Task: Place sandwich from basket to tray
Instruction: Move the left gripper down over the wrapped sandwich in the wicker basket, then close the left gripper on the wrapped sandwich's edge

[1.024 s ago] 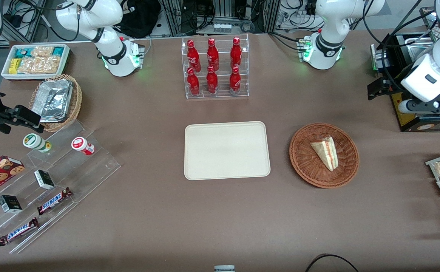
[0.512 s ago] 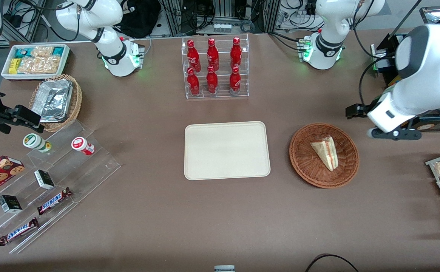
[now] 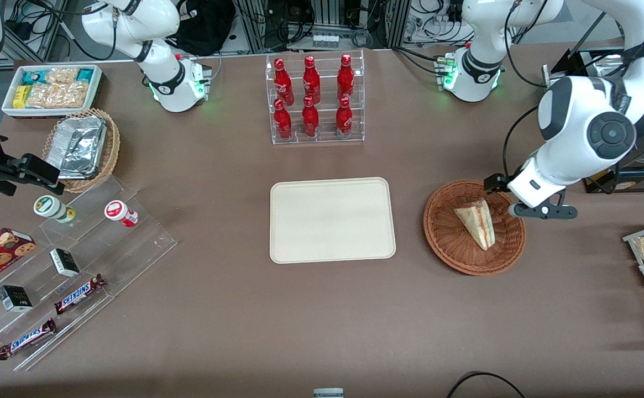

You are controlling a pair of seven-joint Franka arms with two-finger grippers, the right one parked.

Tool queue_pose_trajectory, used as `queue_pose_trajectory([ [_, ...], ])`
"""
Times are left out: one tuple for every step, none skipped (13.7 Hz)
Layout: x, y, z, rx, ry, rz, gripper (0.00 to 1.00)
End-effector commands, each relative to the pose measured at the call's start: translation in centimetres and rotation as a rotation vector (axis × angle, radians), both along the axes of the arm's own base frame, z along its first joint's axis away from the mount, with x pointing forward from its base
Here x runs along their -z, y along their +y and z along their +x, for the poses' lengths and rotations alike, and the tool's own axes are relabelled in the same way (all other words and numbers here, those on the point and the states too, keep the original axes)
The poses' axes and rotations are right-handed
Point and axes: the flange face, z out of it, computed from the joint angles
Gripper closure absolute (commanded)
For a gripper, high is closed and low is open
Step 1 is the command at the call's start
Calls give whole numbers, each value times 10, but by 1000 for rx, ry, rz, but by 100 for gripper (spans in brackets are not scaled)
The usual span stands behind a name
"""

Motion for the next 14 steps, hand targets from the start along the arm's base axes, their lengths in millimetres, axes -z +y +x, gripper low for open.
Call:
queue_pose_trajectory([
  [30, -2, -17, -71, -48, 9, 0],
  [39, -2, -20, -120, -76, 8, 0],
  [42, -5, -20, -153, -81, 9, 0],
  [43, -5, -21, -207, -82, 14, 0],
  [45, -5, -21, -283, -81, 20, 0],
  [49, -6, -20, -367, -88, 25, 0],
  [55, -15, -21, -434, -94, 27, 0],
  [62, -20, -20, -508, -99, 29, 0],
  [69, -20, -19, -571, -103, 30, 0],
  [77, -20, -19, -617, -110, 27, 0],
  [83, -21, -19, -659, -118, 24, 0],
  [87, -21, -18, -682, -117, 25, 0],
  [91, -21, -18, -684, -112, 26, 0],
  [96, -21, -18, -682, -108, 28, 0],
])
